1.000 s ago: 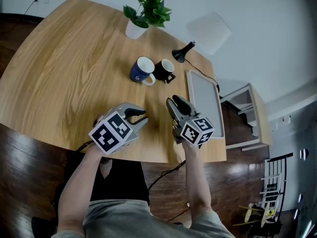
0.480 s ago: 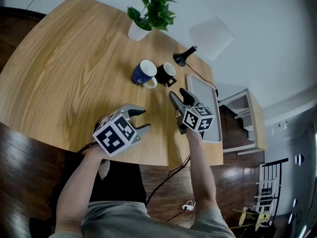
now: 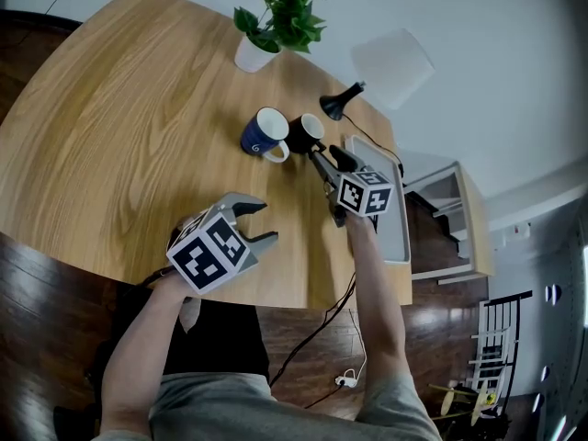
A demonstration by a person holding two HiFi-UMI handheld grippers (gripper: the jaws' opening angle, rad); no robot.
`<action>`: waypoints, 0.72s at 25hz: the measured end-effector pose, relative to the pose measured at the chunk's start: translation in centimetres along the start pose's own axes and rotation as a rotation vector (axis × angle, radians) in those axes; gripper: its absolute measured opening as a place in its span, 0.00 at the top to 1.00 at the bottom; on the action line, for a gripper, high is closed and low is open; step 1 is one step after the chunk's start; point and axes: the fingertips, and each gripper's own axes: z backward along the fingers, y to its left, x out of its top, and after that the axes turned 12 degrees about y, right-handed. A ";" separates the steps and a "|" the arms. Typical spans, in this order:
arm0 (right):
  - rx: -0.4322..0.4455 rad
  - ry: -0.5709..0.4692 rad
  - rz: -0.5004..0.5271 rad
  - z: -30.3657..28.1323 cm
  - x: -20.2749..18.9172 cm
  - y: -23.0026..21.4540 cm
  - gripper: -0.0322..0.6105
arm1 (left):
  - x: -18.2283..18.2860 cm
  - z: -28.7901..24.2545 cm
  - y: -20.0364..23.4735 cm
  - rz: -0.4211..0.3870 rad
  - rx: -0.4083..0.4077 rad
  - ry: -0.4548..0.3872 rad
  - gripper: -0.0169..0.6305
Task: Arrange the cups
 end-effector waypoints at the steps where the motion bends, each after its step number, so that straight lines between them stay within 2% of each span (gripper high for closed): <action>1: 0.010 0.006 0.006 -0.3 0.0 0.1 0.61 | 0.0 0.0 0.0 0.001 0.000 -0.001 0.64; 7: 0.032 0.022 0.027 -1.7 -0.4 -0.1 0.67 | -0.1 0.0 0.0 -0.002 0.001 -0.005 0.64; 18: -0.013 0.052 0.125 -3.2 0.1 0.0 0.79 | -0.5 0.1 0.0 0.002 0.000 0.000 0.64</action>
